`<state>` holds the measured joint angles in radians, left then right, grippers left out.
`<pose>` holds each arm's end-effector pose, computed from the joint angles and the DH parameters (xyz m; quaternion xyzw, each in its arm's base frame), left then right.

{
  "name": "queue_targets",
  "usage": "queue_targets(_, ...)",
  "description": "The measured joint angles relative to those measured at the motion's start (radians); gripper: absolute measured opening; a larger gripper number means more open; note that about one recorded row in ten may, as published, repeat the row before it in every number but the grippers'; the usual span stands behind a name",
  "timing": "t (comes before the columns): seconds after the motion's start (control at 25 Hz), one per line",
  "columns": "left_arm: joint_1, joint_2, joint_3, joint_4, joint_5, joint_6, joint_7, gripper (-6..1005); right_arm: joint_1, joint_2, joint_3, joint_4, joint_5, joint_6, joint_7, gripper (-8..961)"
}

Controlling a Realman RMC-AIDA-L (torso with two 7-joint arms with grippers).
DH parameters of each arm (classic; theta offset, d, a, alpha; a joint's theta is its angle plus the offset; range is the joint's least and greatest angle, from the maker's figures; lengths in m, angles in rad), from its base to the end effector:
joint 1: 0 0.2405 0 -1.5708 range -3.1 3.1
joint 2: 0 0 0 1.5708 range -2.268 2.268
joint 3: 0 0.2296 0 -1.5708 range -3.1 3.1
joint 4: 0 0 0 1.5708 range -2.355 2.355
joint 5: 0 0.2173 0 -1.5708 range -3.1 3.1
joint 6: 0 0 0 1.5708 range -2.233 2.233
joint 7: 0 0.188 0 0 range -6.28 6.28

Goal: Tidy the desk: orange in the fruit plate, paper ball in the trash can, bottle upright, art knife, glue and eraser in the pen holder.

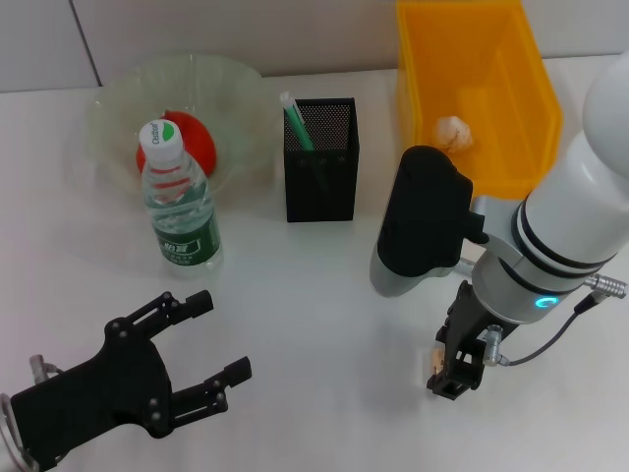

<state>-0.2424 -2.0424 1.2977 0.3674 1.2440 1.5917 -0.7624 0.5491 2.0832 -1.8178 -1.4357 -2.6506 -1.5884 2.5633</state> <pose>-0.2500 0.2431 -0.0652 -0.9082 -0.1246 -0.3608 0.1714 0.1742 0.2968 -0.0821 -0.9323 0.1707 -0.3038 0.0969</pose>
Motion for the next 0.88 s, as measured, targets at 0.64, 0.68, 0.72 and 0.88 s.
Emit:
queue_targets(0.64,-0.006,0.007,0.011,-0.001,0.021,0.02,-0.002,844,0.016,0.002,0.005,0.02,0.003,-0.021,-0.012,399)
queue_targets(0.68,-0.007,0.007,0.009,0.0,0.033,0.02,-0.008,844,0.017,0.002,0.008,0.02,0.006,-0.023,-0.012,399)
queue_targets(0.72,-0.008,0.007,0.007,0.003,0.039,0.02,-0.013,844,0.017,0.001,0.011,0.019,0.011,-0.024,-0.012,398)
queue_targets(0.88,-0.007,0.007,0.005,0.016,0.053,0.019,-0.026,844,0.017,0.0,0.037,0.008,0.022,-0.029,-0.012,397)
